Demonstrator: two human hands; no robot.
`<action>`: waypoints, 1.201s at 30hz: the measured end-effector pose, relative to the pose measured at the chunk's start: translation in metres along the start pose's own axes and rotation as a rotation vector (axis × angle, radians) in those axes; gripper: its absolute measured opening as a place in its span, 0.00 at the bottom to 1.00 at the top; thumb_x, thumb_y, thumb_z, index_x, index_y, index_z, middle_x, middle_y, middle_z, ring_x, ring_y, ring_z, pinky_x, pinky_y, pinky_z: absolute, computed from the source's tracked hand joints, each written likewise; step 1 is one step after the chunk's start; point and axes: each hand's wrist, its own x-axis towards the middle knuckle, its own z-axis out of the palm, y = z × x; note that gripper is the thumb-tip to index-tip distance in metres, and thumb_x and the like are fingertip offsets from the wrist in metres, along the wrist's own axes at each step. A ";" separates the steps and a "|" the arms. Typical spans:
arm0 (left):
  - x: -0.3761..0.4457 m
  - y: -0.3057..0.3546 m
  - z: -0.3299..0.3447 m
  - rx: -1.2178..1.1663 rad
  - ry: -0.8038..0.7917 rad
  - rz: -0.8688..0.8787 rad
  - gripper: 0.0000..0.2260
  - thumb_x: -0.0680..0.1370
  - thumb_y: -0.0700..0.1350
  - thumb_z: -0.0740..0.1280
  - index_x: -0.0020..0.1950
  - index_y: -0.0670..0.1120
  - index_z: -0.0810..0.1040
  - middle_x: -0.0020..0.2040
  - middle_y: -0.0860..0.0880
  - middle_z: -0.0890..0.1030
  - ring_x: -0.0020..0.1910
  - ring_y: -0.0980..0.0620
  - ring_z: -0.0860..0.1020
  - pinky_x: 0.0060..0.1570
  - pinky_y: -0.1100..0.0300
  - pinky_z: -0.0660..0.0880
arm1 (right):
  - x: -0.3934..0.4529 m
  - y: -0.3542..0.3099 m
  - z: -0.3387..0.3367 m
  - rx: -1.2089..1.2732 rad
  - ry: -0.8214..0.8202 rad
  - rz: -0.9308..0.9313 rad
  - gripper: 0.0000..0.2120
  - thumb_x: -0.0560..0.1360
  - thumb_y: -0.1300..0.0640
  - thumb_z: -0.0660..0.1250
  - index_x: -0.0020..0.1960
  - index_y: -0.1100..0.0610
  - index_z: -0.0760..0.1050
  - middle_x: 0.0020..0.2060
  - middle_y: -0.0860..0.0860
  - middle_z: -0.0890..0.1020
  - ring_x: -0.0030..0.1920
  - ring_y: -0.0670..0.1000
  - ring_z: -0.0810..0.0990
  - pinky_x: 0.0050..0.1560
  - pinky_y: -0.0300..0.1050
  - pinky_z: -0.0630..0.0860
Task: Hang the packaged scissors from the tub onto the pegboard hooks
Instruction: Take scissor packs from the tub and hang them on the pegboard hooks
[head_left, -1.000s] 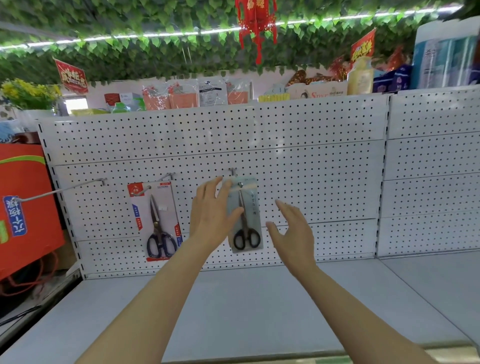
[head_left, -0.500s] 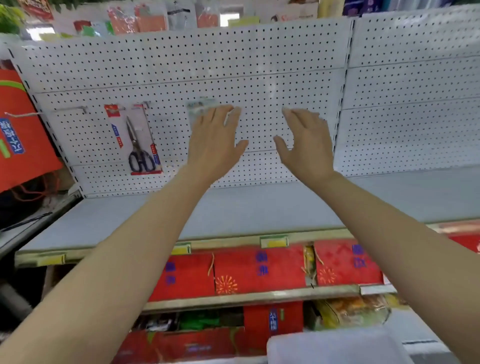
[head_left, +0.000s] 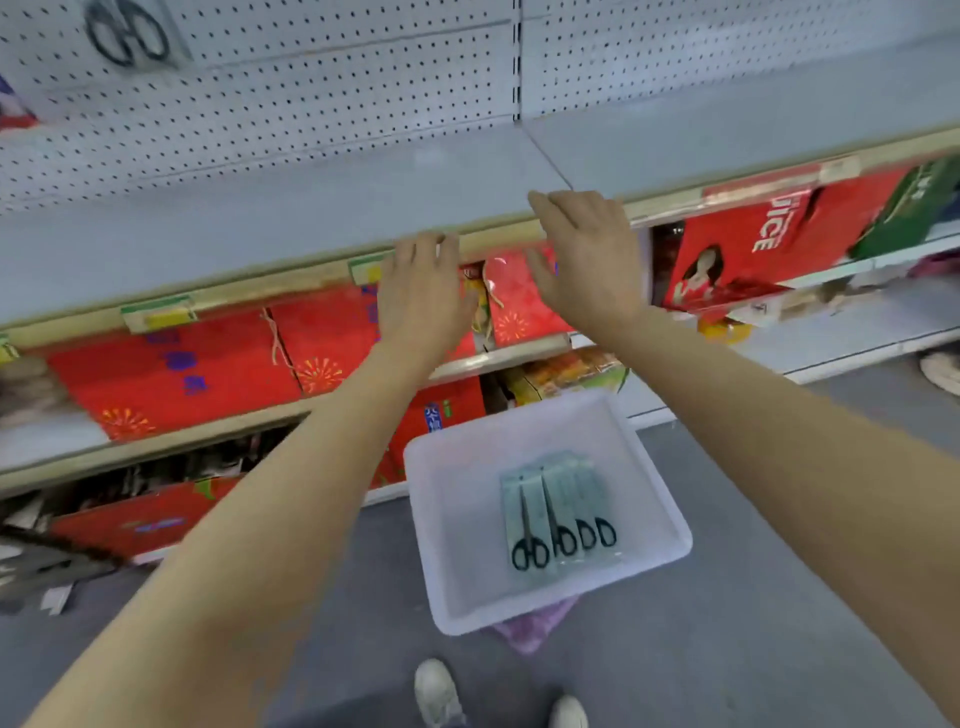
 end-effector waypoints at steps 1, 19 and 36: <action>-0.011 0.008 0.025 0.001 -0.036 -0.003 0.28 0.72 0.53 0.70 0.68 0.42 0.72 0.64 0.42 0.76 0.61 0.40 0.73 0.58 0.47 0.70 | -0.017 0.007 0.007 0.000 -0.019 0.015 0.21 0.70 0.55 0.64 0.61 0.61 0.76 0.51 0.57 0.81 0.50 0.61 0.78 0.50 0.53 0.70; -0.222 0.088 0.340 -0.378 -1.054 -0.776 0.39 0.69 0.62 0.72 0.70 0.41 0.64 0.65 0.42 0.68 0.65 0.41 0.69 0.62 0.50 0.71 | -0.287 0.048 0.143 -0.045 -0.432 0.280 0.24 0.67 0.63 0.73 0.63 0.64 0.76 0.52 0.57 0.82 0.51 0.60 0.80 0.51 0.55 0.76; -0.239 0.081 0.354 -0.411 -0.901 -1.083 0.39 0.63 0.52 0.78 0.65 0.42 0.60 0.62 0.44 0.71 0.60 0.43 0.73 0.59 0.51 0.73 | -0.370 0.025 0.198 0.011 -0.851 0.496 0.27 0.59 0.64 0.78 0.58 0.63 0.79 0.46 0.57 0.83 0.43 0.59 0.81 0.43 0.53 0.81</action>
